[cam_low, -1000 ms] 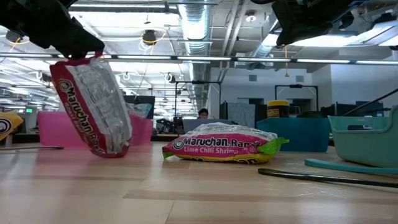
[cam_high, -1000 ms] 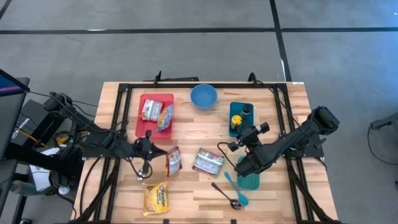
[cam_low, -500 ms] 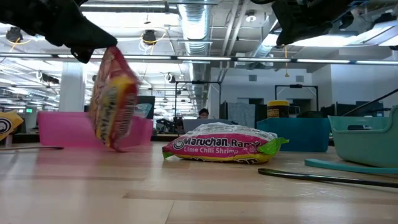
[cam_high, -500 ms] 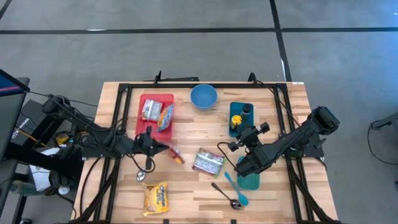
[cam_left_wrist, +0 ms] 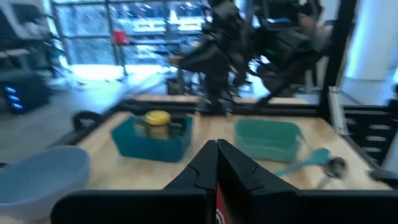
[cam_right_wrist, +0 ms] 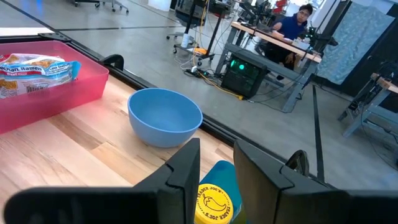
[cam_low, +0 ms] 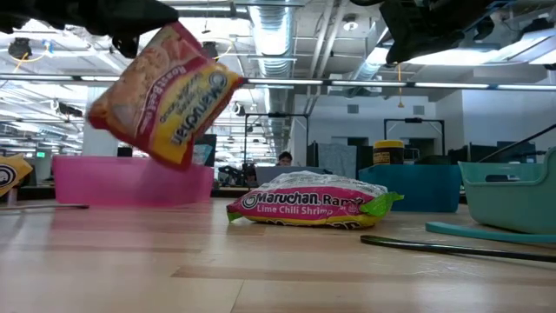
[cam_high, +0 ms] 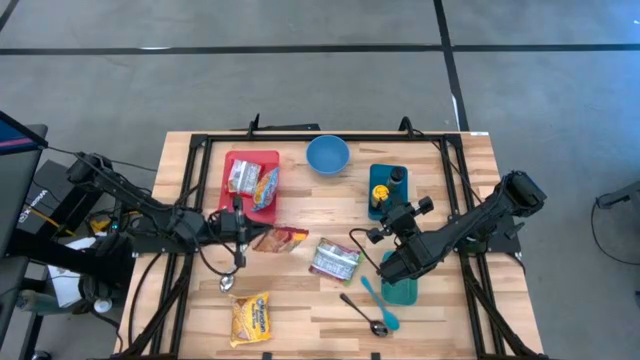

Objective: Pick & Place Food Item
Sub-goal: Put the red noodle pack into the red bin

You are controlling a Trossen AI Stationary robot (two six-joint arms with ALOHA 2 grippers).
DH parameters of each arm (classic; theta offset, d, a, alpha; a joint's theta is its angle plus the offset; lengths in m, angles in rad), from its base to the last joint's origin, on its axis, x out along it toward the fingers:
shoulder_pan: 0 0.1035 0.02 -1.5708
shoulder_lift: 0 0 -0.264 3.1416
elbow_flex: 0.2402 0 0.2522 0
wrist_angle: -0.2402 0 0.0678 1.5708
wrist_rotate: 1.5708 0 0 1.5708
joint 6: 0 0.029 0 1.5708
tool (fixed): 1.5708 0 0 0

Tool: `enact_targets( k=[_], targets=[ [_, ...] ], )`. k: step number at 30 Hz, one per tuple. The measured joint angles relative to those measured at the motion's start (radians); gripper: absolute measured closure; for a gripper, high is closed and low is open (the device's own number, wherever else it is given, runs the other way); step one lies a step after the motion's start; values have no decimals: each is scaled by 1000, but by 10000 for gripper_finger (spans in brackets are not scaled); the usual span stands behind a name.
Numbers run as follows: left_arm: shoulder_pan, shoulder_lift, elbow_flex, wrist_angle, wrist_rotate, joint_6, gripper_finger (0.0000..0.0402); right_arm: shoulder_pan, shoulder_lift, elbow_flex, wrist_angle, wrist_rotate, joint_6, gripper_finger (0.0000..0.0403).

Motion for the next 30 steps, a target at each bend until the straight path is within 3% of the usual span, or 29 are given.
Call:
enact_targets(
  k=[20, 30],
  targets=[
    [9, 0, 0, 386, -390, 443, 401, 0, 0, 0, 19, 0, -40, 311],
    [165, 0, 0, 417, -467, 494, 401, 0, 0, 0, 19, 0, -40, 311]
  ],
)
